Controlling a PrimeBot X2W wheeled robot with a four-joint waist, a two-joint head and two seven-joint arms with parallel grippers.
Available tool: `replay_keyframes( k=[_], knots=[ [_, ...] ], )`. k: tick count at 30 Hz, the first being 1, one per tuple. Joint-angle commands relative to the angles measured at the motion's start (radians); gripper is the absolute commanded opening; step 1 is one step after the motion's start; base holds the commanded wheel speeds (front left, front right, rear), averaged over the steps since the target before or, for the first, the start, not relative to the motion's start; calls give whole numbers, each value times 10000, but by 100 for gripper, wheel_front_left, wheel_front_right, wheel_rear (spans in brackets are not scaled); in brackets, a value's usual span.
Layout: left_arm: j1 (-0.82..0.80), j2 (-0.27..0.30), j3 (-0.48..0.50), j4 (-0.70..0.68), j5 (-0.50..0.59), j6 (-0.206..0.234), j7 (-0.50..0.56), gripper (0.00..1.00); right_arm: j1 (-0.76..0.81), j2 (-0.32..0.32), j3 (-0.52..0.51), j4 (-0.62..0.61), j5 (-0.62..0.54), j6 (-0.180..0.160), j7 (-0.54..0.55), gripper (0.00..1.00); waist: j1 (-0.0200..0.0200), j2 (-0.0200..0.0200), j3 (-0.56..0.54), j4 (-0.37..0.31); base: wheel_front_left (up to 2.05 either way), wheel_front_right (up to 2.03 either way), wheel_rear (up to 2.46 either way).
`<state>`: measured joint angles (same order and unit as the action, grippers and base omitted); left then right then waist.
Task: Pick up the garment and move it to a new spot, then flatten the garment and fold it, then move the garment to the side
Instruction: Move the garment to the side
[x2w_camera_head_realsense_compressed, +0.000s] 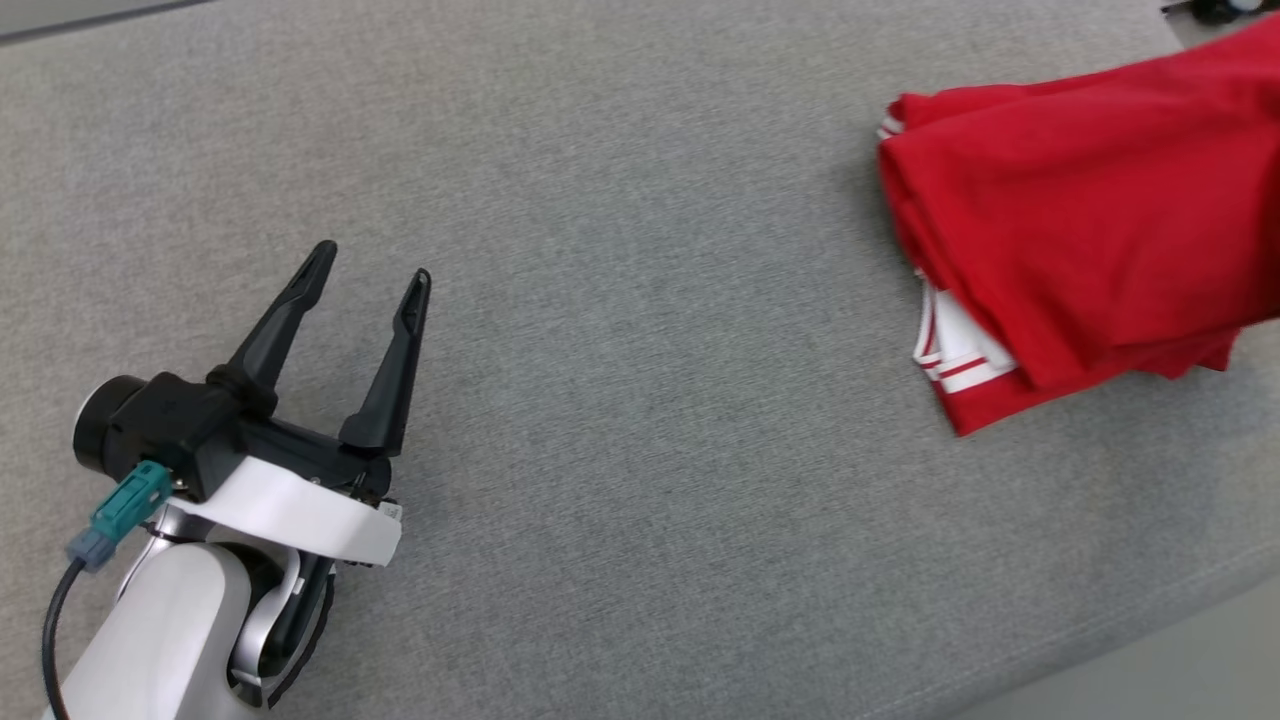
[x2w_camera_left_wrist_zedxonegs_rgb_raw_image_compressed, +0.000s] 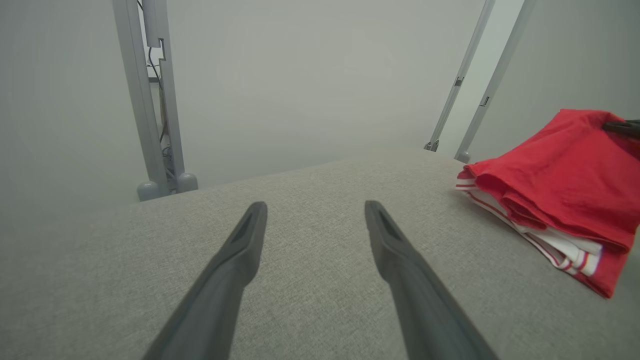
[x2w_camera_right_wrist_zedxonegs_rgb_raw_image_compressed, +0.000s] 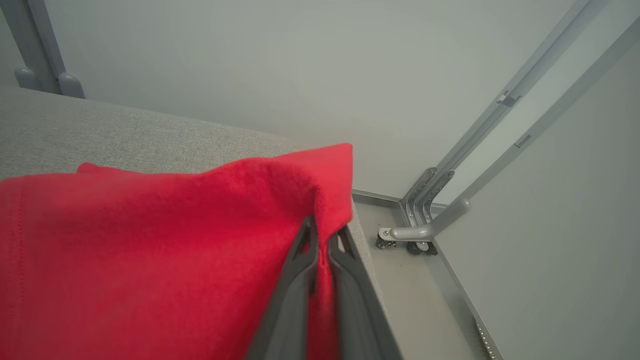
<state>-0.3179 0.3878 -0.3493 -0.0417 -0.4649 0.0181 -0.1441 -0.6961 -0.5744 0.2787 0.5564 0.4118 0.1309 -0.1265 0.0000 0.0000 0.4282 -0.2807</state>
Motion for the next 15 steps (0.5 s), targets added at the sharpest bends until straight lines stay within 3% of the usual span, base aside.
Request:
replay_keyframes(
  k=[1,2,3,4,10,15],
  knots=[
    [-227,-9,-33,29,79,-66,1,100,-203,-98,-75,474,49,-4,-28,0,0,0,148,168,0,0,0],
    [-283,-37,-67,45,83,-91,-5,100,-330,-71,-112,873,109,-4,-15,5,0,0,185,235,0,0,0],
    [-322,-58,-104,63,84,-101,-22,100,-430,0,-130,1276,149,-3,-18,78,0,0,212,295,0,0,0],
    [-329,-60,-126,96,81,-138,-37,100,-523,12,-173,1665,115,-3,-44,100,0,0,235,352,0,0,0],
    [-315,-104,-186,336,1,-158,-148,100,-692,323,-213,2995,218,-3,-687,100,0,0,36,476,0,0,0],
    [37,-152,-110,565,-123,-19,-341,100,-383,773,-208,2688,377,-3,-1266,100,0,0,-605,518,0,0,0]
  ],
)
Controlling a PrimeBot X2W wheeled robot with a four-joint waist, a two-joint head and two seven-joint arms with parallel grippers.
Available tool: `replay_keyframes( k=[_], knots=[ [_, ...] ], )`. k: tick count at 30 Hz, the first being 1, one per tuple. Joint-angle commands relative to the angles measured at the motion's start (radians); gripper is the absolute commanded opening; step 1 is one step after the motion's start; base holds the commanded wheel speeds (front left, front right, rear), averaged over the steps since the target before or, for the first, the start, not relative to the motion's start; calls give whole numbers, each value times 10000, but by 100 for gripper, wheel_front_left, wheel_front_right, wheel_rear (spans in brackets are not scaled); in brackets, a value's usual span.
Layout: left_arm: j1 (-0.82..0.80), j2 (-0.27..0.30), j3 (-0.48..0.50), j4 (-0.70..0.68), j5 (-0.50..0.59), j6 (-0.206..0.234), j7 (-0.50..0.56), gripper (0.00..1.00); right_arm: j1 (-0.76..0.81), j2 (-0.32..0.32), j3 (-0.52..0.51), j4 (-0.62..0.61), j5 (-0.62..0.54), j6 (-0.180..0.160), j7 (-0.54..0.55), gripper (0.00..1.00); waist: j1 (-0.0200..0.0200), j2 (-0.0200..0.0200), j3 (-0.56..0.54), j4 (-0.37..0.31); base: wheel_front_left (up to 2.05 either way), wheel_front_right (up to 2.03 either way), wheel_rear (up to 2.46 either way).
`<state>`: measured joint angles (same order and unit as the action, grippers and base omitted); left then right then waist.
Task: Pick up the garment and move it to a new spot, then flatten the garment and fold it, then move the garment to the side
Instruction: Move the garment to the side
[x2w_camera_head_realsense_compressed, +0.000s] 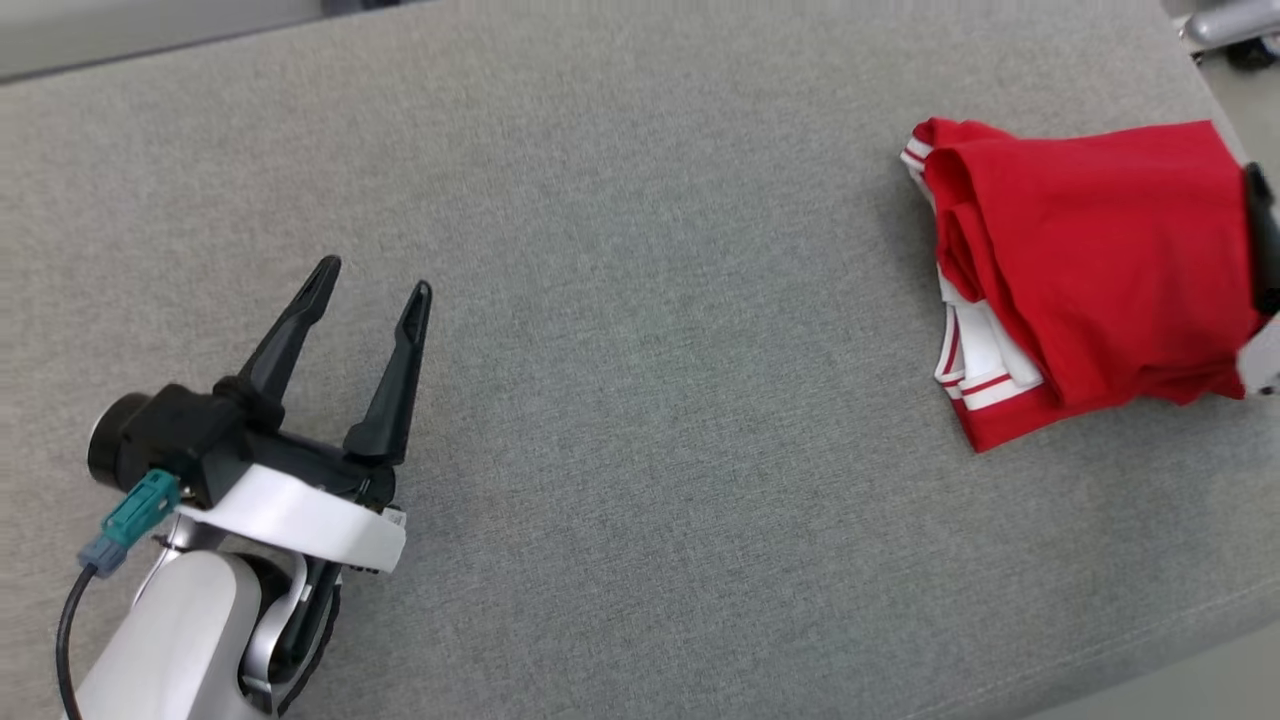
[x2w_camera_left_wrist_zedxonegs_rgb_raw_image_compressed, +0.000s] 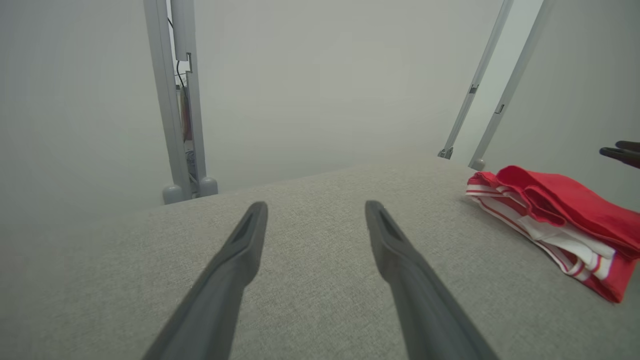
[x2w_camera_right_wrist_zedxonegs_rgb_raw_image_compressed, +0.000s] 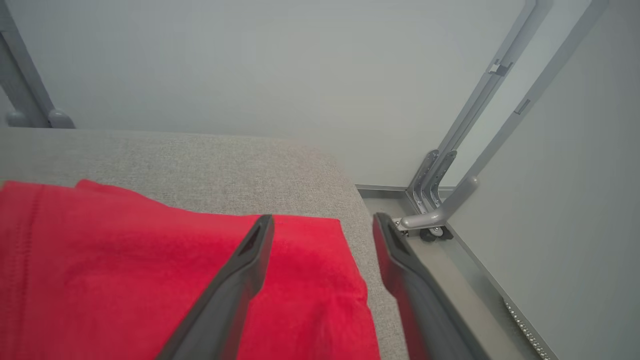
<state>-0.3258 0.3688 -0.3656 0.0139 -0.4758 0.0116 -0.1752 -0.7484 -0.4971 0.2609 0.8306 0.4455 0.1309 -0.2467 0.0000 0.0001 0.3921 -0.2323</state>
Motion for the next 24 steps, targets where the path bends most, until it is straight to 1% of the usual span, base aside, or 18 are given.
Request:
replay_keyframes(
  k=[1,4,7,10,13,17,20,21,24],
  knots=[
    [196,12,84,61,-56,83,-87,100,256,121,-41,-334,-20,-3,-131,100,0,-1,-404,50,0,0,0],
    [405,-15,208,138,-165,200,-221,100,741,551,-209,-1379,-196,-3,-197,100,0,-1,-854,158,0,0,0],
    [699,-116,406,180,-356,344,-405,100,1778,1329,-722,-3180,-601,-3,-203,100,0,-1,-1401,474,0,0,0],
    [926,-171,589,130,-464,468,-521,100,2592,1971,-1097,-4387,-1117,-1,-207,100,0,-1,-1740,795,0,0,0],
    [1203,-140,786,46,-511,635,-616,100,3378,2674,-1238,-5424,-1531,-1,-120,100,0,-1,-2036,1068,0,0,0],
    [1616,-43,1054,4,-509,800,-704,100,4239,3430,-1465,-6443,-2060,-3,288,100,0,-1,-2410,1449,0,0,0],
    [1856,-32,1175,24,-512,945,-715,100,4866,3876,-1849,-6990,-2400,-3,587,100,0,-1,-2706,1772,0,0,0],
    [1856,-32,1175,24,-512,945,-715,100,4866,3876,-1849,-6990,-2400,-3,587,100,0,-1,-2706,1772,0,0,0],
    [2165,-6,1258,-58,-424,1133,-757,100,5382,4125,-2126,-7352,-2594,-3,819,100,0,-1,-2993,2006,0,0,0]
  ],
)
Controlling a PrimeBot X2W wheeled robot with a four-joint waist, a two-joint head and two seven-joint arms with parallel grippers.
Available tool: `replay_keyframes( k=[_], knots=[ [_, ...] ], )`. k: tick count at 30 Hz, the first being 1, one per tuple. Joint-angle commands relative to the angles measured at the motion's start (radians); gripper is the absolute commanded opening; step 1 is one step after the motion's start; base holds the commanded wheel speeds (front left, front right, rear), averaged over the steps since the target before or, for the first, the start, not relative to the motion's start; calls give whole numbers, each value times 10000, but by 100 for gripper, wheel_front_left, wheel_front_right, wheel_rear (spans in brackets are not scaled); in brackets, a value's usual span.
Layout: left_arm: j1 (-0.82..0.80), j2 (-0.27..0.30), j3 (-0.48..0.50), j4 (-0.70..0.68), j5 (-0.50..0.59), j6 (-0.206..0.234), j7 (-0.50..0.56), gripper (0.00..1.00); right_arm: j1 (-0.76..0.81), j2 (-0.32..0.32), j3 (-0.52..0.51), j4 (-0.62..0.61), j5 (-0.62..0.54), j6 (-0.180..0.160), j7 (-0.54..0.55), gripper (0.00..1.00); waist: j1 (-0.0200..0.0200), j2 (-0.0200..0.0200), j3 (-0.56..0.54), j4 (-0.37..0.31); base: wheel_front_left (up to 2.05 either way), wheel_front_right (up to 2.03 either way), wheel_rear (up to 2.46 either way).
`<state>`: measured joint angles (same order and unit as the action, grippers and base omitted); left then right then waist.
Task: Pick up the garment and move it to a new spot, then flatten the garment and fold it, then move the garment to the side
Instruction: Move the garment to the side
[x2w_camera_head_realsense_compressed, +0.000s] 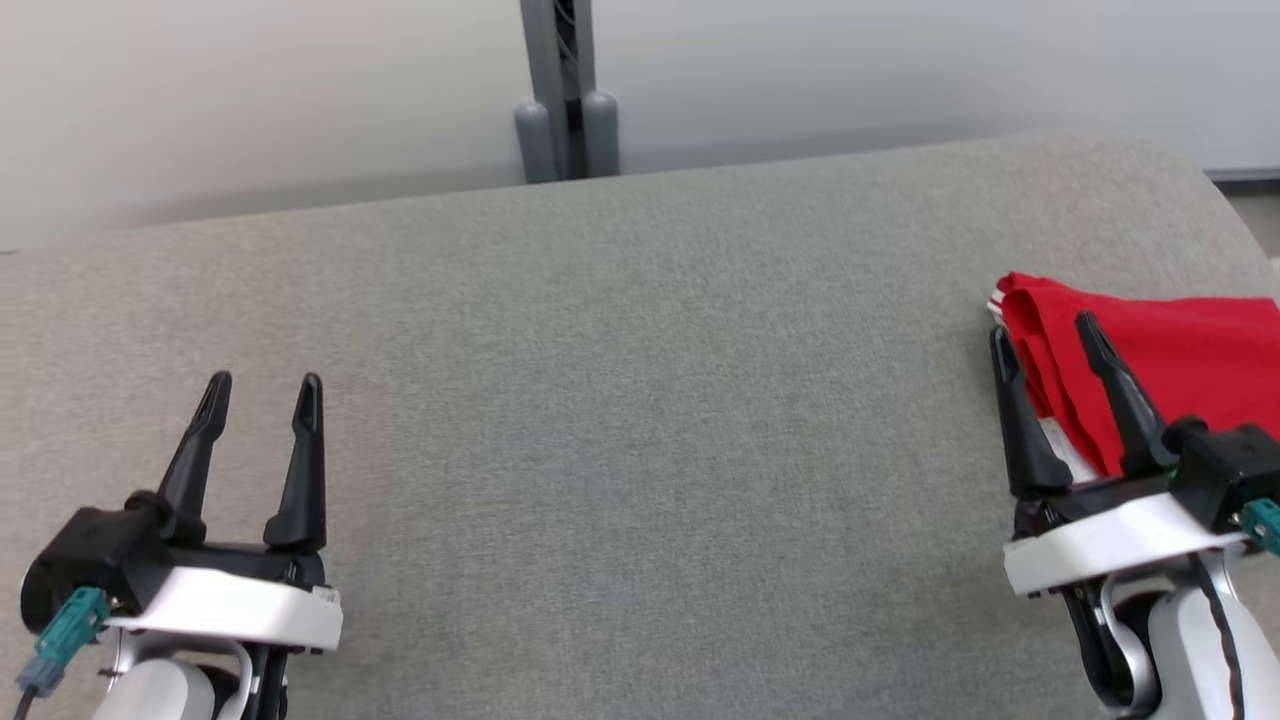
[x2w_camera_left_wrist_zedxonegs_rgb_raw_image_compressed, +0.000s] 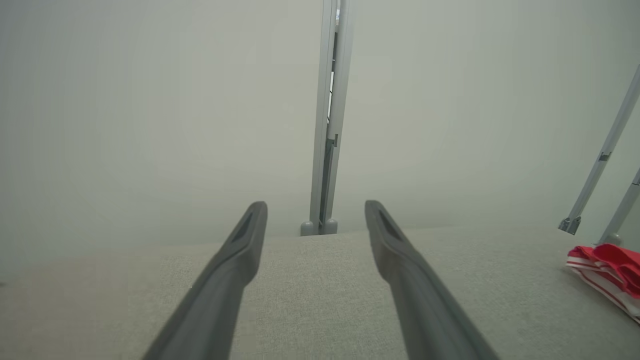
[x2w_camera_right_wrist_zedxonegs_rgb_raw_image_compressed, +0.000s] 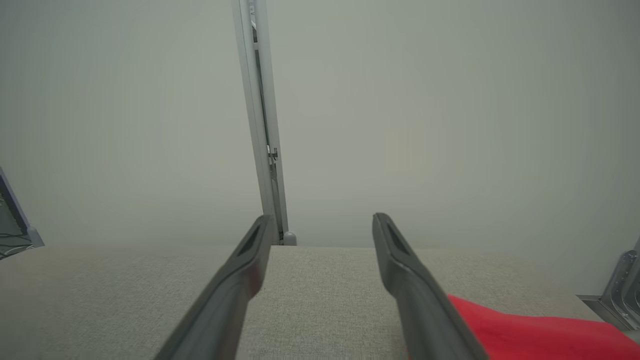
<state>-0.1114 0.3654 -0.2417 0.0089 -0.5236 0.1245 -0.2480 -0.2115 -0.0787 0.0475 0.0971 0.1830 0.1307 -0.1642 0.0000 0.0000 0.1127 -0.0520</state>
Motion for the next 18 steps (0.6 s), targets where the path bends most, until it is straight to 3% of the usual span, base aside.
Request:
replay_keyframes(
  k=[1,18],
  knots=[
    [116,57,43,-8,75,46,-32,100,184,-34,-70,-55,-66,1,102,100,0,0,-302,270,0,0,0],
    [1337,423,62,-109,72,359,84,100,2357,249,-1029,-863,-476,1,816,100,0,0,-1280,687,0,0,0]
  ],
)
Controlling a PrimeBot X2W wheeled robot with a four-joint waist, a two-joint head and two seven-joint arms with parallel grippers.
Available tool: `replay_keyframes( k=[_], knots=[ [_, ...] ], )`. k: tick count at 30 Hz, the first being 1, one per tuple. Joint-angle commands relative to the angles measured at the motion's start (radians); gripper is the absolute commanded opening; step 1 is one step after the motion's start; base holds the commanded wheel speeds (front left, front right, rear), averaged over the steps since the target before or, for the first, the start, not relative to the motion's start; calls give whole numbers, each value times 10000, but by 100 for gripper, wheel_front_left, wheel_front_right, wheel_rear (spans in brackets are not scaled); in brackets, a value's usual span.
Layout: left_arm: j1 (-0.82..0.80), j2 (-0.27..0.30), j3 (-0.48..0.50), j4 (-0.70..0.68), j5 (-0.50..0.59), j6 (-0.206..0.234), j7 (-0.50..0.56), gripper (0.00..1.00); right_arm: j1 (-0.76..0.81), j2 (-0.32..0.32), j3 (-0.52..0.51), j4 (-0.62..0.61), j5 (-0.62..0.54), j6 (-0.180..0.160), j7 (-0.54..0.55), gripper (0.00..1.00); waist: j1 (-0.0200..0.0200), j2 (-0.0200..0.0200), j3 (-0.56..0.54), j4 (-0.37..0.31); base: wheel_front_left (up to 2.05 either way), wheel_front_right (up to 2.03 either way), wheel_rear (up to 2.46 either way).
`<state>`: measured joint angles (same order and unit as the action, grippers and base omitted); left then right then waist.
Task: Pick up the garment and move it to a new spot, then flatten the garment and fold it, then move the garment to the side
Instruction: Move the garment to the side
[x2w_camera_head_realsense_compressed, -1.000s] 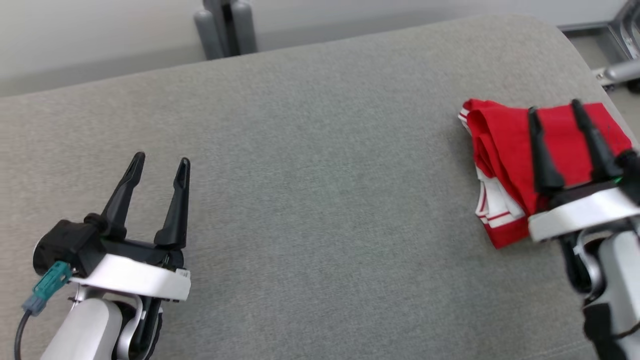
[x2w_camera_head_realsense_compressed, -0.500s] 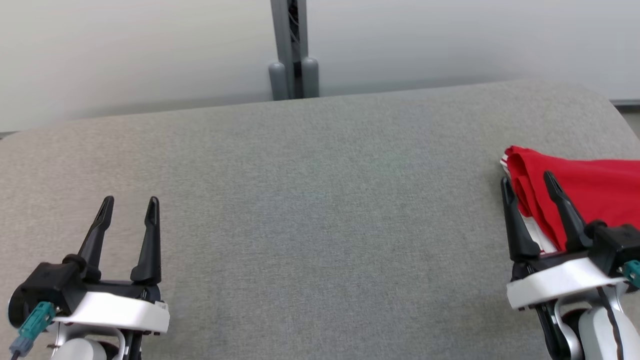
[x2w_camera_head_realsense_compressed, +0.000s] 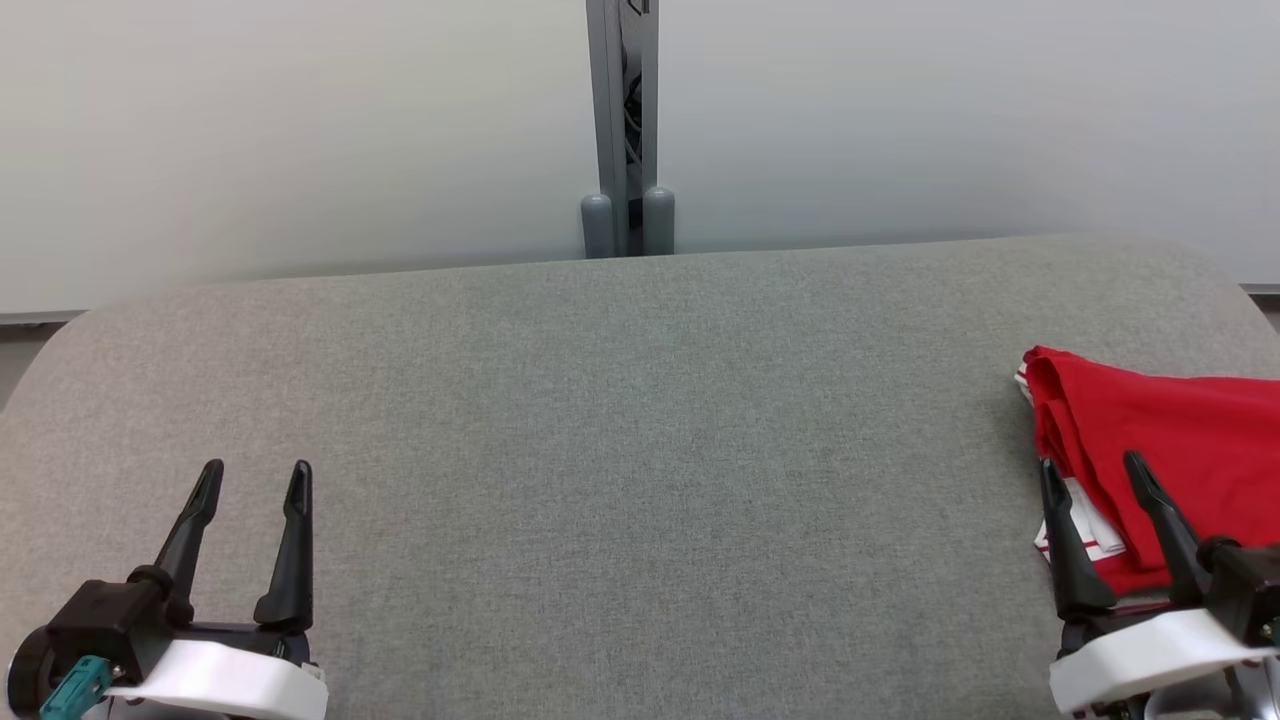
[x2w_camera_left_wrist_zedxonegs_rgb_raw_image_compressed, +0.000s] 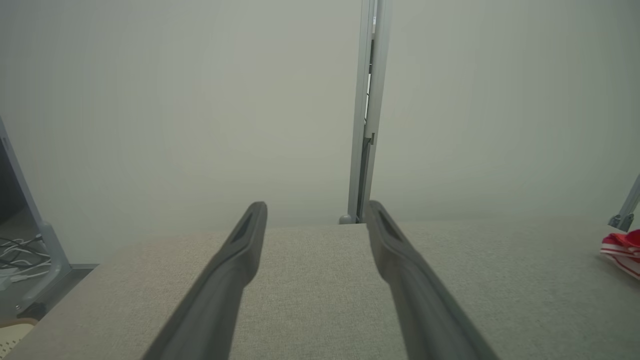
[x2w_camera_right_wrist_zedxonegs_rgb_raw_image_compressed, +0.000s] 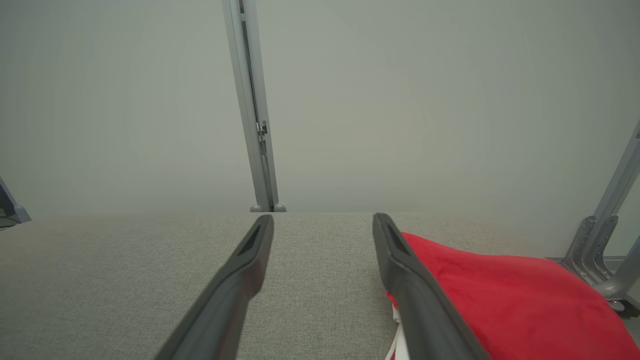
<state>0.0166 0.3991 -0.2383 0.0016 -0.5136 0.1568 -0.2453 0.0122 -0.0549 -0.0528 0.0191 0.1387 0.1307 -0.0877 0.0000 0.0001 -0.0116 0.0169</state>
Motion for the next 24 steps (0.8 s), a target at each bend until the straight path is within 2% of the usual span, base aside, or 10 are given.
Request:
replay_keyframes(
  k=[1,7,24],
  knots=[
    [128,118,10,-41,13,50,47,100,230,13,-80,-153,-62,1,70,100,0,-1,-69,-9,0,0,0],
    [356,137,28,-138,-86,131,93,100,611,20,-201,-516,115,1,244,100,0,-1,-193,-71,0,0,0],
    [277,466,159,16,-283,-59,121,100,760,20,-217,-556,484,1,213,100,0,-1,-152,-49,0,0,0]
  ],
)
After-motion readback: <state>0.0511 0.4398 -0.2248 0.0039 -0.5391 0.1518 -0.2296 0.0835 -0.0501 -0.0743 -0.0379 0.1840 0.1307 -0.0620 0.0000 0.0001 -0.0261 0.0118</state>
